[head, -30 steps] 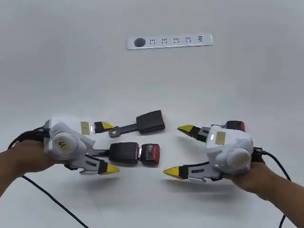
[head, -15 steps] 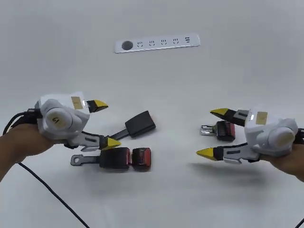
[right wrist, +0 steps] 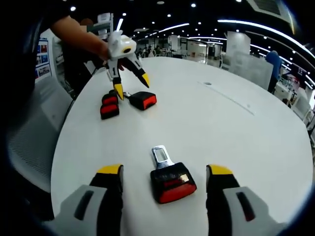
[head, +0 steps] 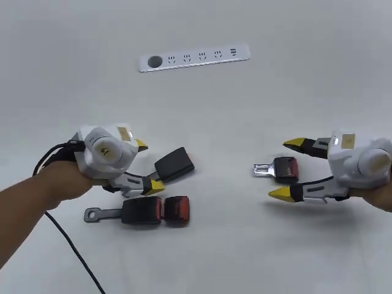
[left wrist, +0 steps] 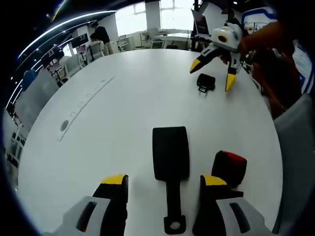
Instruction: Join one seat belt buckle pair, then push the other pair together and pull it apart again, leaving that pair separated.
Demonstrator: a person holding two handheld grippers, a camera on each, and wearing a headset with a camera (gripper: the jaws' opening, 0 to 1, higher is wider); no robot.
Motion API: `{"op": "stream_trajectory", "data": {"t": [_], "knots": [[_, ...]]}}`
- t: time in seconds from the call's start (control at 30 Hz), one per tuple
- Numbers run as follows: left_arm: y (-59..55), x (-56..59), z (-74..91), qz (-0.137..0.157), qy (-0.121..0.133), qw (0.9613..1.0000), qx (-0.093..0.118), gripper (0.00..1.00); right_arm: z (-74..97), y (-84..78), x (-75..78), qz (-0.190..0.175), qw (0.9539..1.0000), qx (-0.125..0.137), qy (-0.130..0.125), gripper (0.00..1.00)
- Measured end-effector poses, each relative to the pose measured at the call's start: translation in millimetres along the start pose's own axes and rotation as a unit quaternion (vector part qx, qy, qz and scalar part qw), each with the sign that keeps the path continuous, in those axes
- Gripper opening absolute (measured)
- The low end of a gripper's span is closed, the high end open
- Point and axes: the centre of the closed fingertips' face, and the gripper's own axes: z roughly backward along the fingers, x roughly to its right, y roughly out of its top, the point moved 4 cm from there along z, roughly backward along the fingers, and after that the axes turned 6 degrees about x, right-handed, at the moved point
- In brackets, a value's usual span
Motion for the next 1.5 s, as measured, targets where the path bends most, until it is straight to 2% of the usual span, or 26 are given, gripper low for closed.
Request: {"op": "stream_trajectory", "data": {"t": [0.13, 0.37, 0.6, 0.63, 0.67, 0.7, 0.87, 1.0, 1.17, 1.37, 1.5], "knots": [[-1.4, -3.4, -9.8, 0.020, 0.001, 0.9998, 0.005, 0.59, 1.9, -8.1, 4.4, 0.001, 0.9999, -0.013, 0.004, 0.68], [2.5, 2.7, -16.5, 0.020, -0.009, 0.9998, 0.001, 0.54, 3.8, -10.4, 10.3, 0.003, 0.9997, -0.021, 0.015, 0.64], [3.5, 7.3, -16.9, 0.013, -0.014, 0.9998, 0.008, 0.49, 3.4, -16.2, 8.1, 0.010, 0.9991, -0.033, 0.025, 0.59], [3.2, 7.0, -16.7, 0.012, -0.014, 0.9998, 0.009, 0.49, 0.8, -12.4, 8.0, 0.022, 0.9992, -0.019, 0.029, 0.57], [3.0, 7.2, -16.2, 0.010, -0.015, 0.9998, 0.011, 0.48, 3.6, -15.9, 7.1, 0.014, 0.9990, -0.031, 0.028, 0.55], [2.6, 7.2, -16.2, 0.006, -0.018, 0.9997, 0.012, 0.47, 3.8, -14.9, 7.6, 0.013, 0.9990, -0.031, 0.028, 0.54], [2.7, 13.0, -15.2, -0.043, -0.063, 0.9970, 0.011, 0.38, 4.6, -15.9, 6.6, 0.029, 0.9981, -0.036, 0.042, 0.49], [3.8, 10.2, -16.0, -0.066, -0.081, 0.9945, 0.007, 0.37, 5.2, -16.8, 9.8, 0.044, 0.9972, -0.036, 0.048, 0.40], [6.5, 9.5, -18.4, -0.106, -0.113, 0.9879, 0.004, 0.34, 5.2, -17.1, 13.9, 0.045, 0.9969, -0.035, 0.054, 0.38], [8.6, 9.0, -20.1, -0.133, -0.132, 0.9822, -0.004, 0.33, 4.5, -18.4, 16.0, 0.046, 0.9970, -0.022, 0.058, 0.38], [9.5, 9.0, -20.8, -0.141, -0.138, 0.9804, -0.007, 0.33, 3.7, -18.8, 16.0, 0.043, 0.9973, -0.013, 0.057, 0.37]]}}
